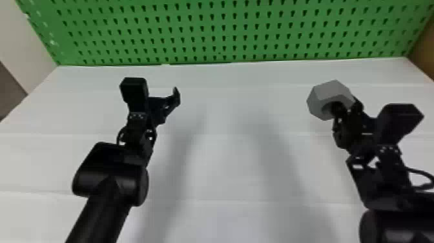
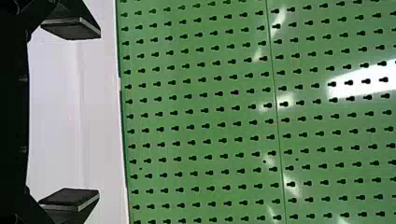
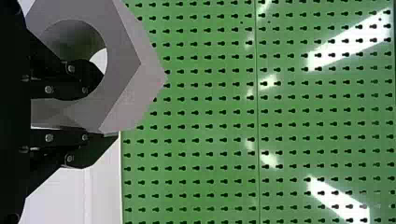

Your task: Pick up the hex nut

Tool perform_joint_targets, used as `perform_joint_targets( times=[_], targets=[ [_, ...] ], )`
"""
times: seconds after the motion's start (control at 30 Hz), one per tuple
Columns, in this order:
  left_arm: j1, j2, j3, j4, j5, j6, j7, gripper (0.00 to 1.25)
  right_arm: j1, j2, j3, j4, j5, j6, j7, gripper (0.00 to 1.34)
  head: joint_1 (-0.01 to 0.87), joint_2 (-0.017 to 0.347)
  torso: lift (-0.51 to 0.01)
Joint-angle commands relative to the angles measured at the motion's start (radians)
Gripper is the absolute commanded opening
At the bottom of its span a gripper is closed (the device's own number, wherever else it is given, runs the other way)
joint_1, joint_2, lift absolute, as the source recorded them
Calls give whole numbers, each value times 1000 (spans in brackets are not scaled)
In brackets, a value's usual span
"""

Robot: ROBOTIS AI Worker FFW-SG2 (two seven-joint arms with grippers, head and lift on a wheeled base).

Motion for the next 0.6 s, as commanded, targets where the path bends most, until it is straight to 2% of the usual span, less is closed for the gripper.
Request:
perform_joint_targets(
  times=[0.0,0.57],
  targets=[
    [3,0,1,0,3,2,0,1161,0,1,6,1,1,0,0,291,785,149,-84],
    [14,0,0,-2,5,-1,0,1161,-6,1,8,7,4,0,0,291,785,149,-84]
  ],
)
